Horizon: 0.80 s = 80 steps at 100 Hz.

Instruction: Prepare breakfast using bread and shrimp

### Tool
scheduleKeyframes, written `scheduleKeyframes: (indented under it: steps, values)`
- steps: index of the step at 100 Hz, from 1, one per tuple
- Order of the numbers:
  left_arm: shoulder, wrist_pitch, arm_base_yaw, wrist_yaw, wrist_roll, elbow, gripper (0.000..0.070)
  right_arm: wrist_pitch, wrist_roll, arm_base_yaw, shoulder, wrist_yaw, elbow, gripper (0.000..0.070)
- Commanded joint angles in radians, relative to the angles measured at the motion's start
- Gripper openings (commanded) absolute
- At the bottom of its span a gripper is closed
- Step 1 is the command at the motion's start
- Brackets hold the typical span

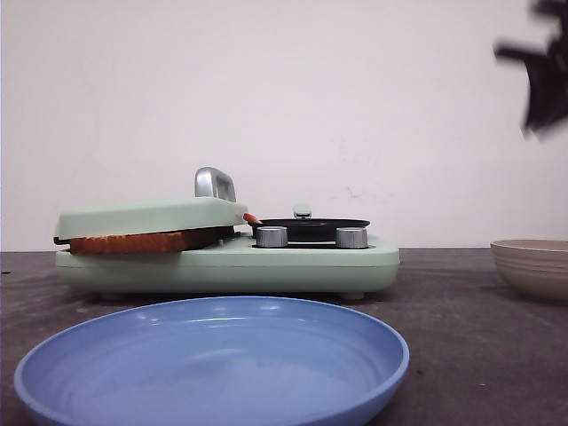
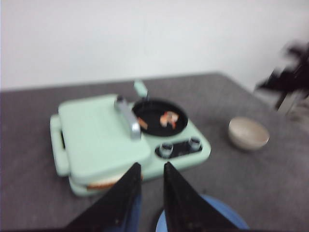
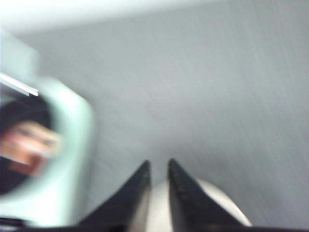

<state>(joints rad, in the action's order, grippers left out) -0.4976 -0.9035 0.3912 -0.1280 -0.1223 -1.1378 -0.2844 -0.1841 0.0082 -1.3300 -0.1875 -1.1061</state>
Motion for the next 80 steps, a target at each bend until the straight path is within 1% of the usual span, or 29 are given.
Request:
scheduleKeyframes:
  steps: [1,7,11,14,19,24,30,42,56,80]
  values:
    - [-0.006,0.047,0.005,0.004,-0.004,0.021,0.0000,0.162,0.016,0.042,0.123,0.000,0.124,0.0013]
    - [-0.006,0.089,0.005,0.005,-0.004,0.057,0.0000,0.338,0.030,0.086,0.258,0.006,0.264,0.0011]
    - [-0.006,0.114,0.005,0.005,-0.004,0.076,0.0000,0.428,0.031,0.114,0.348,0.010,0.352,0.0010]
    - [-0.006,0.132,0.005,0.005,-0.004,0.089,0.0000,0.478,0.031,0.132,0.414,0.017,0.415,0.0010]
    - [-0.006,0.150,0.005,0.006,-0.003,0.106,0.0000,0.526,0.026,0.158,0.519,0.052,0.503,0.0010]
    - [-0.006,0.165,0.005,0.016,-0.003,0.119,0.0000,0.525,0.022,0.176,0.613,0.086,0.566,0.0010]
    - [-0.007,0.177,0.005,0.027,-0.002,0.131,0.0000,0.488,0.023,0.185,0.704,0.119,0.611,0.0010]
    - [-0.007,0.189,0.005,0.027,-0.003,0.144,0.0000,0.394,0.042,0.182,0.824,0.163,0.632,0.0010]
    - [-0.007,0.188,0.005,0.027,-0.003,0.144,0.0000,0.380,0.053,0.180,0.890,0.162,0.632,0.0010]
    - [-0.006,0.185,0.005,0.019,-0.003,0.144,0.0000,0.388,0.054,0.180,0.936,0.162,0.632,0.0010]
